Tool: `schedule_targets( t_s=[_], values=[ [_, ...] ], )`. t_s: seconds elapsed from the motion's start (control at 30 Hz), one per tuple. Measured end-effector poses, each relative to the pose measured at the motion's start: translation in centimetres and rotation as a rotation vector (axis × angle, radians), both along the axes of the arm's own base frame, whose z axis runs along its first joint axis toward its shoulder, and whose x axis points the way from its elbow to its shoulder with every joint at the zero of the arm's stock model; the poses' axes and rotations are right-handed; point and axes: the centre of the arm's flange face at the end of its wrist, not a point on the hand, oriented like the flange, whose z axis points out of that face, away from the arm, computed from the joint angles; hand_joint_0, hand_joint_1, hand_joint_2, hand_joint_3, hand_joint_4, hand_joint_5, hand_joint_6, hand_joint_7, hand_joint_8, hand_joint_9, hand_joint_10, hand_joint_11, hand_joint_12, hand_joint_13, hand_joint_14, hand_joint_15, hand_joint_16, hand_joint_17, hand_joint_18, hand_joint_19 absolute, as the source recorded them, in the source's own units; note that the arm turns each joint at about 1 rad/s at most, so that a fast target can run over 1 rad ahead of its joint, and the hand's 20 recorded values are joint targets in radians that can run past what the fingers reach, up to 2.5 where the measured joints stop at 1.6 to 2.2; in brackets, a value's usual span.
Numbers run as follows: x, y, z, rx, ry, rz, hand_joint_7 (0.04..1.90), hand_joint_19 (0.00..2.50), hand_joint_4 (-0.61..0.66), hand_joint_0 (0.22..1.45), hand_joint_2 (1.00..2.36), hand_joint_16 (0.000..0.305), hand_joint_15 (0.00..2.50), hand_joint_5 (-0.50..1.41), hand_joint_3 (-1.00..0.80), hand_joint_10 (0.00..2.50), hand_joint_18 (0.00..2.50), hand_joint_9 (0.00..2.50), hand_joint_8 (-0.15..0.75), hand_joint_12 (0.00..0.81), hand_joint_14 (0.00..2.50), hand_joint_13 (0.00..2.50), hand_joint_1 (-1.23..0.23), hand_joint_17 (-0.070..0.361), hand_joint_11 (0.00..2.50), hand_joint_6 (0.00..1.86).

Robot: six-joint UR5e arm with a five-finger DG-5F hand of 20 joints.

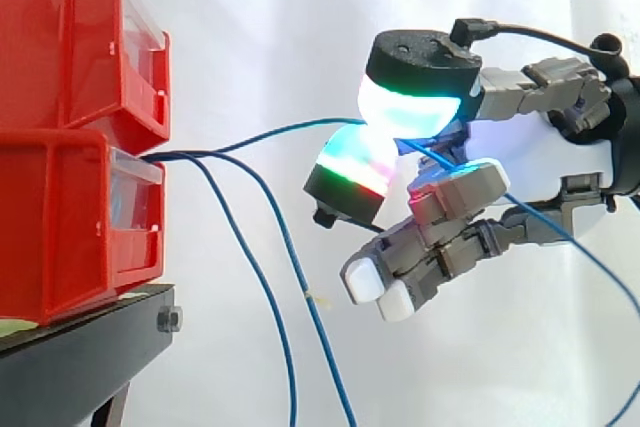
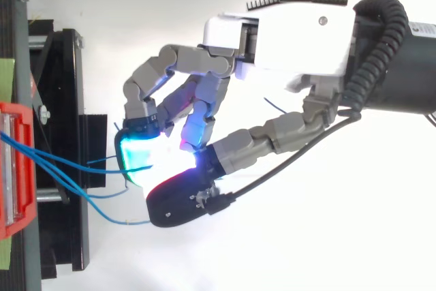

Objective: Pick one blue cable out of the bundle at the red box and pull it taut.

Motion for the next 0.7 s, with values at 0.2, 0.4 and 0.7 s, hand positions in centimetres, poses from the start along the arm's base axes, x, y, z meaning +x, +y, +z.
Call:
schedule_targets(
  t_s=[0.2, 0.4, 0.7],
  values=[
    [-0.1, 0.1, -0.1, -0.002, 0.013, -0.005, 1.09, 0.37, 0.08, 0.61, 1.02, 0.052, 0.49, -0.10, -0.09, 0.00, 0.65, 1.43, 0.336, 0.373, 0.02, 0.79, -0.86, 0.117, 1.53, 0.89],
    [-0.4, 0.3, -0.3, -0.003, 0.035, -0.005, 1.09, 0.37, 0.08, 0.61, 1.02, 0.051, 0.49, -0.10, -0.09, 0.00, 0.64, 1.42, 0.344, 0.372, 0.02, 0.79, -0.86, 0.114, 1.53, 0.89],
    [-1.3, 0.6, -2.7, 0.003, 0.081, 0.001, 1.09, 0.37, 0.07, 0.61, 1.02, 0.050, 0.49, -0.10, -0.09, 0.01, 0.64, 1.41, 0.341, 0.372, 0.02, 0.79, -0.86, 0.112, 1.51, 0.89]
  ],
)
